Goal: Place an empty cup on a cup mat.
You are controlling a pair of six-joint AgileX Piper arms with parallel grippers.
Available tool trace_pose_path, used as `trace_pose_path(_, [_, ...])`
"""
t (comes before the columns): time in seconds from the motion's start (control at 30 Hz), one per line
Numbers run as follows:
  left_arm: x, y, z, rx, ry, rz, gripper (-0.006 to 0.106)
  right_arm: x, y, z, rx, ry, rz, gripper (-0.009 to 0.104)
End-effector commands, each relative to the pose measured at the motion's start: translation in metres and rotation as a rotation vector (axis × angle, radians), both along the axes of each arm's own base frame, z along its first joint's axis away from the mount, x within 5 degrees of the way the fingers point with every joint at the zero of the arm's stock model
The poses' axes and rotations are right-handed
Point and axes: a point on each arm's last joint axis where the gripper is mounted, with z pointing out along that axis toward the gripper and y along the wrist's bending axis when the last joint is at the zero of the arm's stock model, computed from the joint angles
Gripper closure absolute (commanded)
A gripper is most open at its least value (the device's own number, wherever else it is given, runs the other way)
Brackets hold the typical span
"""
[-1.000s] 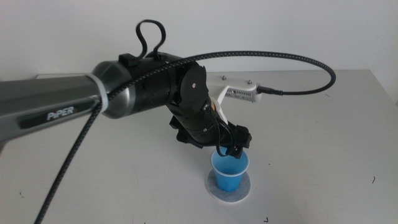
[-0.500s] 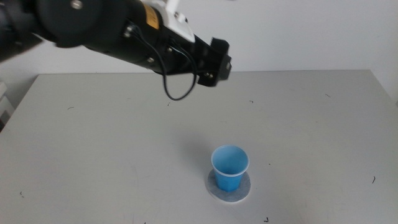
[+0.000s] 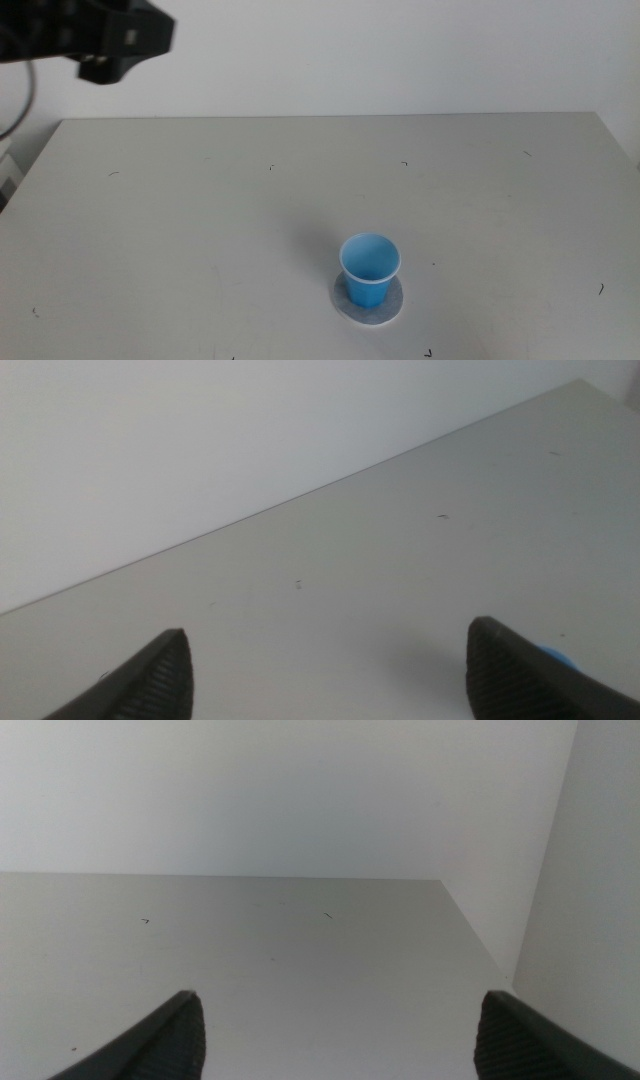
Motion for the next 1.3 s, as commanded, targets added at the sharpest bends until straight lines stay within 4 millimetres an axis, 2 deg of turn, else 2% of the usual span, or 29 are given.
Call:
trace_pose_path(0.0, [-0.013,0.022,0.009,-0.059,-0.08,0.06,-0.005,-0.002,0.0,0.011,-0.023,-0.109,0.002,0.001])
trace_pose_path(0.2, [-0.029,0.065,-0.024,-0.082,-0.091,0.262,-0.005,-0.002,0.0,0.011,-0.023,-0.109,0.002,0.001])
trace_pose_path(0.4, [-0.047,0.085,-0.066,-0.14,-0.202,0.37,-0.005,-0.002,0.0,0.011,-0.023,-0.109,0.002,0.001])
trace_pose_path(0.63, [-0.071,0.087,-0.121,-0.18,-0.382,0.346,-0.005,-0.002,0.0,0.011,-0.023,-0.109,0.002,0.001])
trace_pose_path(0.93, [-0.103,0.09,-0.2,-0.164,-0.454,0.33,-0.005,-0.002,0.0,0.011,-0.023,-0.109,0.002,0.001])
trace_pose_path(1.17, [-0.12,0.095,-0.246,-0.214,-0.486,0.401,-0.005,-0.002,0.0,0.011,-0.023,-0.109,0.002,0.001])
trace_pose_path(1.27, [-0.12,0.096,-0.258,-0.21,-0.478,0.422,-0.005,-0.002,0.0,0.011,-0.023,-0.109,0.002,0.001])
